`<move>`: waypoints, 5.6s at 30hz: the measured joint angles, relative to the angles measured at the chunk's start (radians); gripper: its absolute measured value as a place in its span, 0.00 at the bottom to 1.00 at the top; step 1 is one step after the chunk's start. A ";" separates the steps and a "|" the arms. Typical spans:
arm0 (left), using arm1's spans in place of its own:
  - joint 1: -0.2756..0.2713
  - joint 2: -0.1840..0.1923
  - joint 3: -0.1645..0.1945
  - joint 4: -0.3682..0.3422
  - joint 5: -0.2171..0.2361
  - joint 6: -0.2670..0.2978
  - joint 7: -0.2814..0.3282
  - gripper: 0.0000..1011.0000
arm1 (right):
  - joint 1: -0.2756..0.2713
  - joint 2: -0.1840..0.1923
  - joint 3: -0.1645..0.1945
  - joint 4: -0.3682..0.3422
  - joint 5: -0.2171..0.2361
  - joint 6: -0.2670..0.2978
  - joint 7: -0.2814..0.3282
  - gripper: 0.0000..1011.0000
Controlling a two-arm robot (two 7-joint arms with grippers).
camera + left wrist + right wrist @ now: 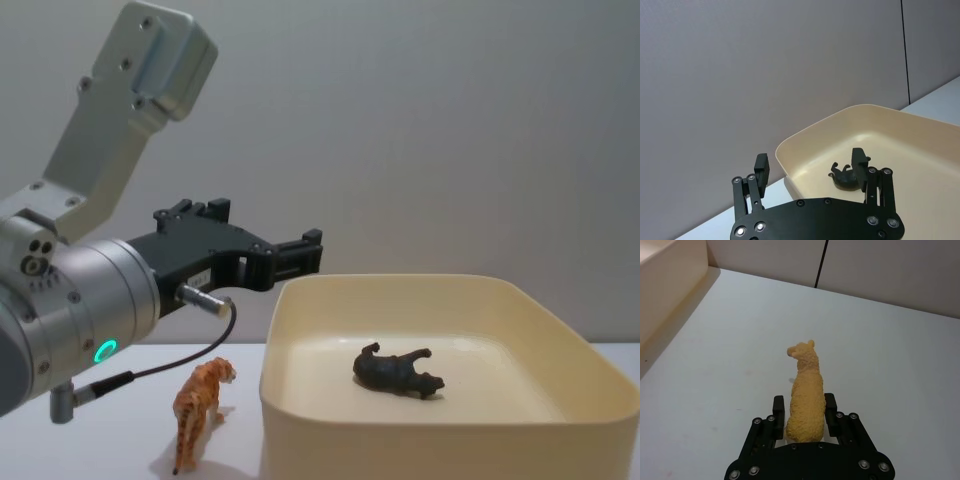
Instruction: Pick up the toy alternately with two hands and place it into the central storage box.
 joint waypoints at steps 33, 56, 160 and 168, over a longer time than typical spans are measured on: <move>0.000 0.000 0.000 0.000 0.000 0.000 0.000 0.99 | 0.150 -0.107 -0.061 -0.062 0.038 -0.042 0.060 0.34; 0.000 0.000 0.000 0.000 0.000 0.000 0.000 0.99 | 0.386 -0.260 -0.175 0.111 -0.027 0.046 0.192 0.66; -0.005 0.001 -0.086 0.139 -0.296 0.308 -0.033 0.79 | 0.246 -0.140 -0.070 -0.019 0.073 0.041 0.098 0.99; -0.009 -0.001 -0.086 0.146 -0.295 0.309 -0.038 0.56 | 0.247 -0.140 -0.070 -0.019 0.073 0.041 0.098 0.99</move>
